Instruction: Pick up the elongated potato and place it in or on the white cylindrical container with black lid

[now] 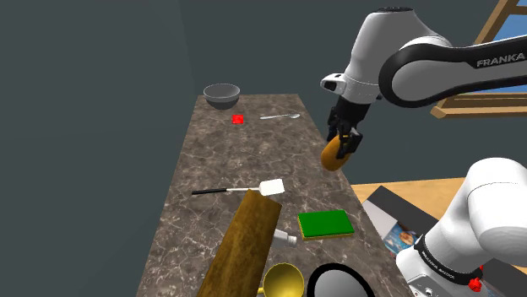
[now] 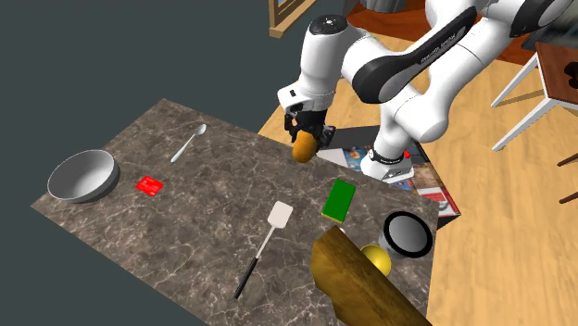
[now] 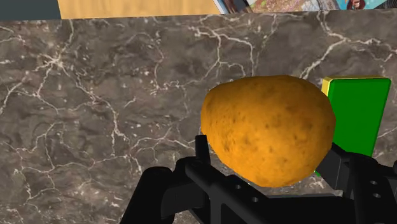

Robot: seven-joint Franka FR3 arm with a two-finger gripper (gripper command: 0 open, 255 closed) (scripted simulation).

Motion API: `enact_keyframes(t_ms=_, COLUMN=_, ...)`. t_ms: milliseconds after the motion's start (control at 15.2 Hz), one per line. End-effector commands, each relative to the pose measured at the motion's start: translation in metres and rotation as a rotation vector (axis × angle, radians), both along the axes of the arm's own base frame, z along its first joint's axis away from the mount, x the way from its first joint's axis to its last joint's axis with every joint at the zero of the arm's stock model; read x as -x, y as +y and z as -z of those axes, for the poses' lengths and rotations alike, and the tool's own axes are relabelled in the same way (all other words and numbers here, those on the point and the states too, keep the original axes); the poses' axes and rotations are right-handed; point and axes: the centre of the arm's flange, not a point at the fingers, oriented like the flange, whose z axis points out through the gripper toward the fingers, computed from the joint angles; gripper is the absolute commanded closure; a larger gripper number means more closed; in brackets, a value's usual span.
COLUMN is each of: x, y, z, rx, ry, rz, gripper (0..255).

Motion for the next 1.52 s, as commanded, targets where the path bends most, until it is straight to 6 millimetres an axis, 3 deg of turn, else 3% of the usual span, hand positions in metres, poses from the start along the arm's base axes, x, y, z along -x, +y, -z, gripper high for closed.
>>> enact_keyframes(t_ms=0, x=0.001, y=0.0, z=-0.011, rx=0.0, ry=0.001, rz=0.0, gripper=255)
enact_keyframes(t_ms=462, x=0.001, y=0.0, z=-0.045, rx=0.0, ry=0.001, rz=0.0, gripper=255)
enact_keyframes(t_ms=1452, x=0.116, y=0.161, z=-0.048, rx=0.0, ry=0.001, rz=0.0, gripper=255)
